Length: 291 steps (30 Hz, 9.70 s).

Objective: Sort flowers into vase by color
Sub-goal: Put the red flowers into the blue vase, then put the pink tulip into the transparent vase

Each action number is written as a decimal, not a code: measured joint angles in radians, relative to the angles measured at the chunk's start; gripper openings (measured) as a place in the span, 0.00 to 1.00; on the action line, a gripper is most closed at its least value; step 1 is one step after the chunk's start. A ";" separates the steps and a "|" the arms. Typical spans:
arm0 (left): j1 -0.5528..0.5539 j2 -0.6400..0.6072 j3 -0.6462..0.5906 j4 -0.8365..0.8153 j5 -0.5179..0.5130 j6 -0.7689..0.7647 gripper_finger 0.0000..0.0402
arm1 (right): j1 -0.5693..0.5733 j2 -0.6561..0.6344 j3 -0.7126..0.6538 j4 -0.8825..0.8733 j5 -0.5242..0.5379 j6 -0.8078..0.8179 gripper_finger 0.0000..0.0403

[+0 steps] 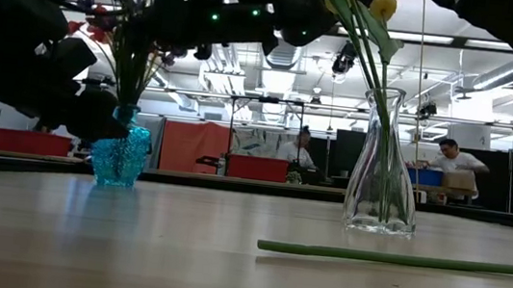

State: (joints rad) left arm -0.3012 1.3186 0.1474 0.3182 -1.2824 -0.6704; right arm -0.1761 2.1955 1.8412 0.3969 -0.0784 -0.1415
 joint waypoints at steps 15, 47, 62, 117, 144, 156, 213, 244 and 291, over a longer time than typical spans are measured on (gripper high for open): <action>-0.001 0.000 0.000 0.007 0.000 0.008 0.79 | -0.001 0.006 0.000 -0.006 0.001 0.004 0.15; 0.000 0.000 0.000 0.004 0.003 0.008 0.79 | 0.002 -0.037 0.002 -0.116 0.053 -0.008 0.03; 0.000 0.000 0.001 0.014 0.030 0.016 0.79 | 0.002 -0.035 -0.010 -0.166 0.053 -0.020 0.03; -0.001 0.000 0.000 0.031 0.044 0.017 0.79 | 0.025 -0.016 -0.005 -0.257 0.055 -0.041 0.05; 0.000 -0.020 0.005 0.061 0.016 0.005 0.83 | 0.028 -0.093 0.019 -0.415 0.053 0.001 0.51; 0.000 -0.024 0.048 0.064 -0.008 0.061 0.89 | 0.028 -0.171 0.018 -0.542 0.053 0.010 0.61; -0.486 -0.194 0.861 -1.450 1.080 -0.607 0.89 | 0.070 -0.664 0.462 -1.839 0.064 0.584 0.59; -0.782 0.253 1.311 -1.523 0.227 -0.368 0.88 | 0.932 -0.729 -0.615 -1.427 0.235 1.171 0.55; -0.442 0.679 1.298 -0.644 0.564 0.366 0.69 | 0.849 -0.255 -0.247 -1.390 0.306 0.969 0.03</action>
State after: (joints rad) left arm -0.7430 1.9971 1.4452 -0.3254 -0.7184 -0.3043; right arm 0.6731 1.9408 1.5940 -0.9932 0.2279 0.8279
